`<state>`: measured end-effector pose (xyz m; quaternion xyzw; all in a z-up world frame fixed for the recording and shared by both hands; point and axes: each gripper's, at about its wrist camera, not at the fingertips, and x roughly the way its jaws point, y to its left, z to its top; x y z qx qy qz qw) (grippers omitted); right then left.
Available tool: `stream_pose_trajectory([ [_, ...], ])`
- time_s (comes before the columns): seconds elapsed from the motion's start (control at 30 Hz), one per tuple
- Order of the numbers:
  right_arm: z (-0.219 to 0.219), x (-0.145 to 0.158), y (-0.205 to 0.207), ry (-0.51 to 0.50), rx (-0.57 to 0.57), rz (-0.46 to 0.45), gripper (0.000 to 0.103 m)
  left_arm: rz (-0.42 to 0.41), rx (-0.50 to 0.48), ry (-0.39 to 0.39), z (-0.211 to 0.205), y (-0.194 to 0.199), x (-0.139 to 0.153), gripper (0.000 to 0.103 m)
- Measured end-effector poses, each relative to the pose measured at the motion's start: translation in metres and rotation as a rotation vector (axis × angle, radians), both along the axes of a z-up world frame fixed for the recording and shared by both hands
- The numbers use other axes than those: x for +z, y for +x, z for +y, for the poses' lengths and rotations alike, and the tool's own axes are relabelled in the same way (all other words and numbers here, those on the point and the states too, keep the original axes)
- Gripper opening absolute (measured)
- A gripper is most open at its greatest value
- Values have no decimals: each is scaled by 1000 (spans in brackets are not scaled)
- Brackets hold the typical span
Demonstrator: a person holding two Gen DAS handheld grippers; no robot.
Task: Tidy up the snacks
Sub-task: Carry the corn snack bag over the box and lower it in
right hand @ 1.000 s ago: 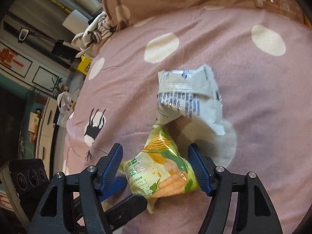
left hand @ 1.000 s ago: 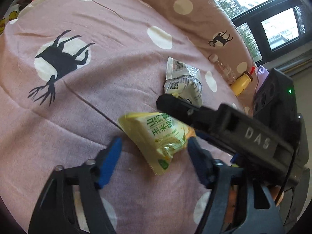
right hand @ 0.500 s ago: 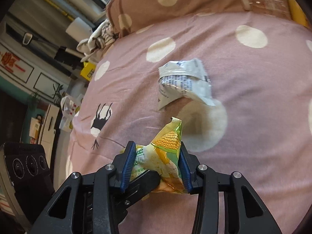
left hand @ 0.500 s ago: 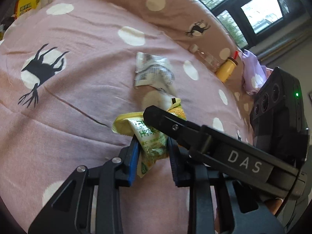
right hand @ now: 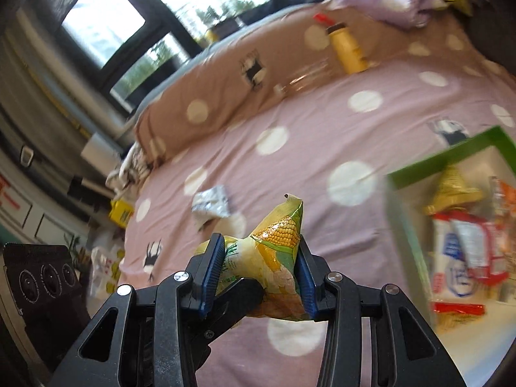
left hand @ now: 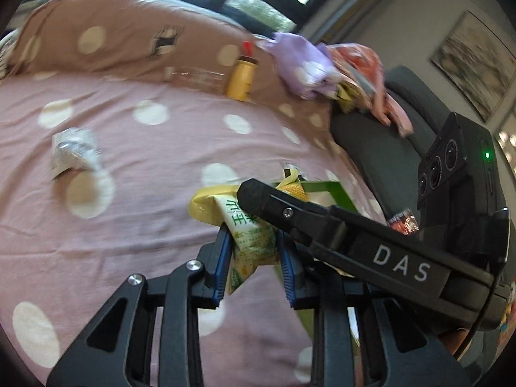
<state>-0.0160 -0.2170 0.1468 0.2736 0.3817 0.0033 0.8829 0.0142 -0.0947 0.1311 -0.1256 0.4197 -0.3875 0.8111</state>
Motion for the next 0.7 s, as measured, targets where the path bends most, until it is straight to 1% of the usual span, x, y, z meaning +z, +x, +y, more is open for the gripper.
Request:
stream_pose_trajectory([
  [0.1, -30, 8, -24, -2, -104, -12, 45, -24, -84, 4, -30, -11, 10, 26],
  [0.33, -81, 12, -66, 11, -260, -3, 45, -41, -261, 39, -95, -29, 16, 26],
  [0.47, -98, 6, -80, 21, -306, 28, 45, -18, -309, 57, -116, -38, 11, 25],
  [0.53, -106, 2, -88, 28, -322, 45, 45, 8, -326, 64, -128, -42, 6, 25],
  [0.7, -122, -9, -103, 41, -350, 85, 45, 36, -369, 88, -147, -54, -3, 26],
])
